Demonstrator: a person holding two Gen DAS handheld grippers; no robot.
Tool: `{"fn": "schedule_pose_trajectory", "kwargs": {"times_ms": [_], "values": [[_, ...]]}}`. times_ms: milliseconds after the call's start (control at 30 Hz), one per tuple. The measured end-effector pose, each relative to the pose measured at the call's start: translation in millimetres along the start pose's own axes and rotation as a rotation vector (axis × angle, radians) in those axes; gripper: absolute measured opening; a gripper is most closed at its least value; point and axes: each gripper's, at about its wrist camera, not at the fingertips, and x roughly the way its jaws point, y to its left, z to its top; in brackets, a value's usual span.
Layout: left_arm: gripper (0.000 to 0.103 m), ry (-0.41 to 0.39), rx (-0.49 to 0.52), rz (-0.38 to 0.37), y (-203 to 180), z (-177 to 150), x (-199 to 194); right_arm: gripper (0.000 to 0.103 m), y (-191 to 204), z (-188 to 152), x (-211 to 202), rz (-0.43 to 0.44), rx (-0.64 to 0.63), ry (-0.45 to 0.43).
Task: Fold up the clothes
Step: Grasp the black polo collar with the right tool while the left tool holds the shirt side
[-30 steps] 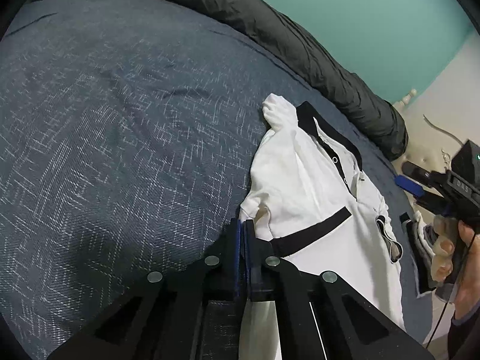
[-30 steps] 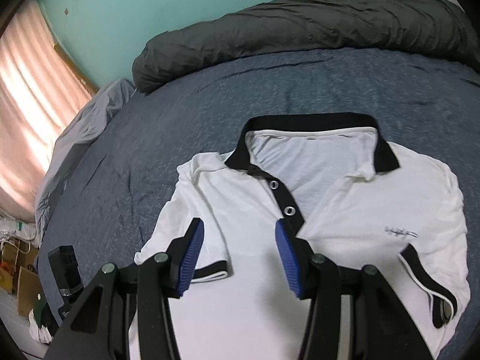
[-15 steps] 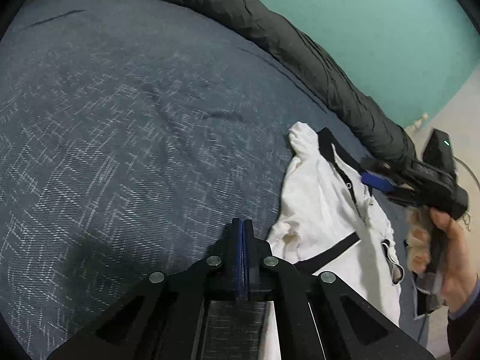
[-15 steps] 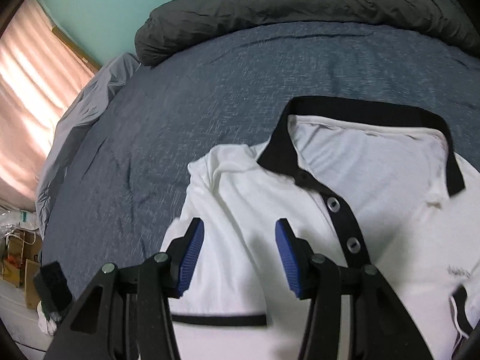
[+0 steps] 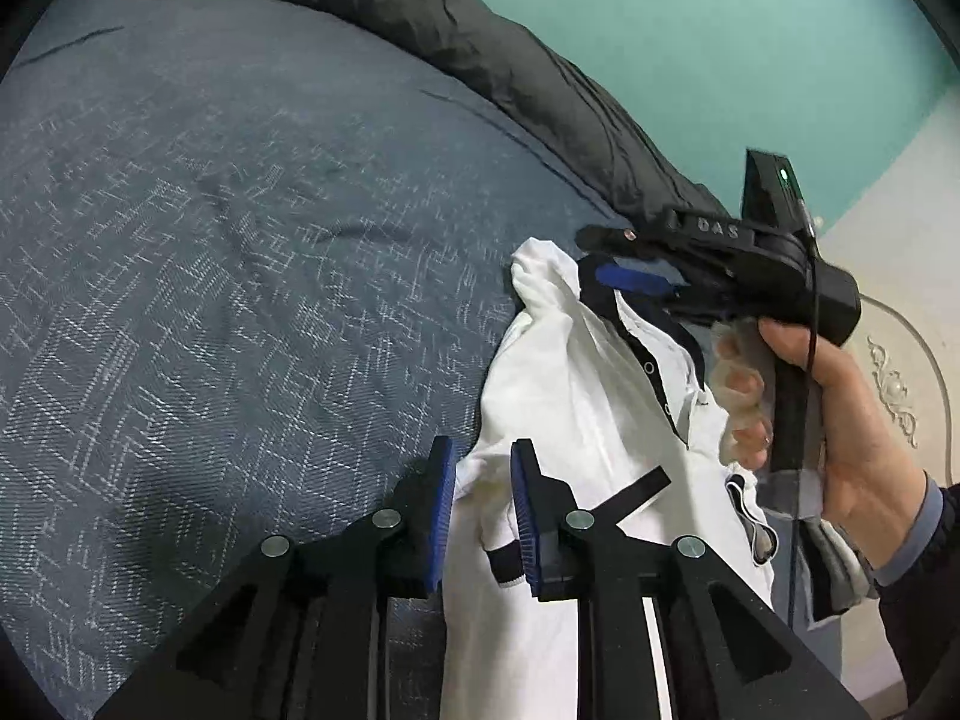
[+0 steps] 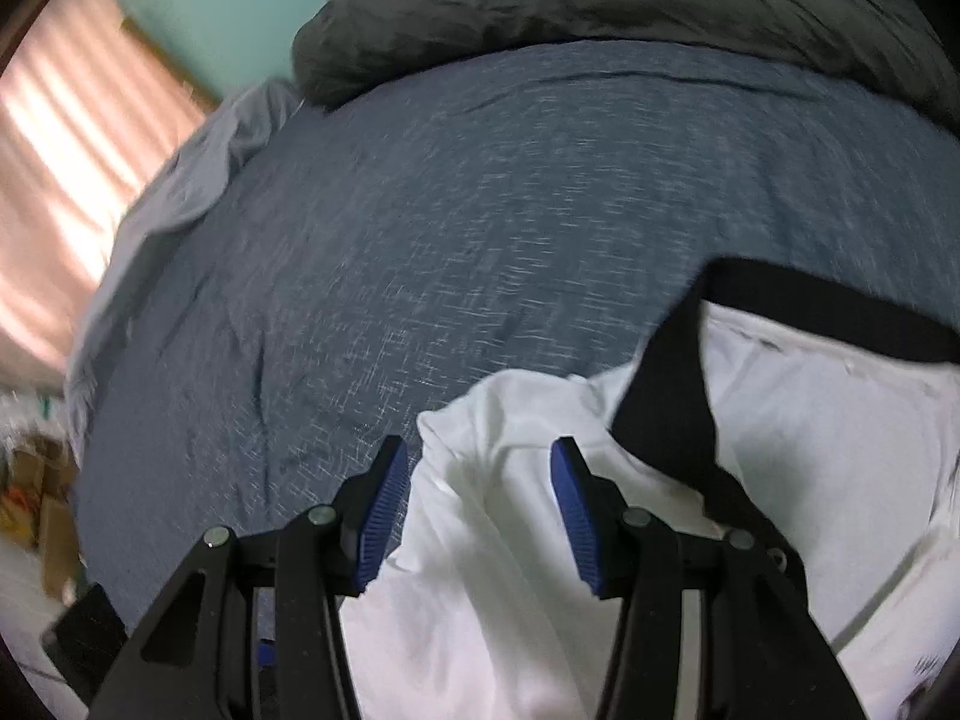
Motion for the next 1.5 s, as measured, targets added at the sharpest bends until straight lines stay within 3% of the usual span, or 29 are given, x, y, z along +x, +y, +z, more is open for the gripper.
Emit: {"fn": "schedule_pose_trajectory", "kwargs": {"times_ms": [433,533,600,700,967,1233,1400,1500], "values": [[0.018,0.05,0.029,0.044,3.9,-10.1,14.7,0.044,26.4,17.9,30.3,-0.037,-0.093,0.085],[0.018,0.054,0.029,0.044,4.2,-10.6,14.8,0.028,31.9,18.8,41.3,-0.089,-0.14,0.125],[0.018,0.056,0.028,0.044,4.5,-10.9,14.8,0.011,32.4,17.8,48.1,-0.134,-0.159,0.15],[0.018,0.061,0.026,0.044,5.1,-12.0,15.6,0.004,27.2,19.5,42.5,-0.138,-0.149,0.113],[0.018,0.067,0.024,0.048,5.3,-16.2,17.7,0.003,-8.2,29.0,13.0,-0.09,-0.009,-0.05],[0.017,0.07,0.016,0.047,5.8,-18.4,22.9,0.003,-32.0,23.2,29.7,-0.102,0.058,-0.031],[0.017,0.07,0.015,0.049,5.7,-19.7,24.7,0.003,-42.4,17.5,22.8,-0.045,0.104,-0.081],[0.017,0.071,0.015,0.05,5.7,-20.5,25.8,0.004,-40.8,18.5,28.4,0.026,0.114,-0.058]]}}
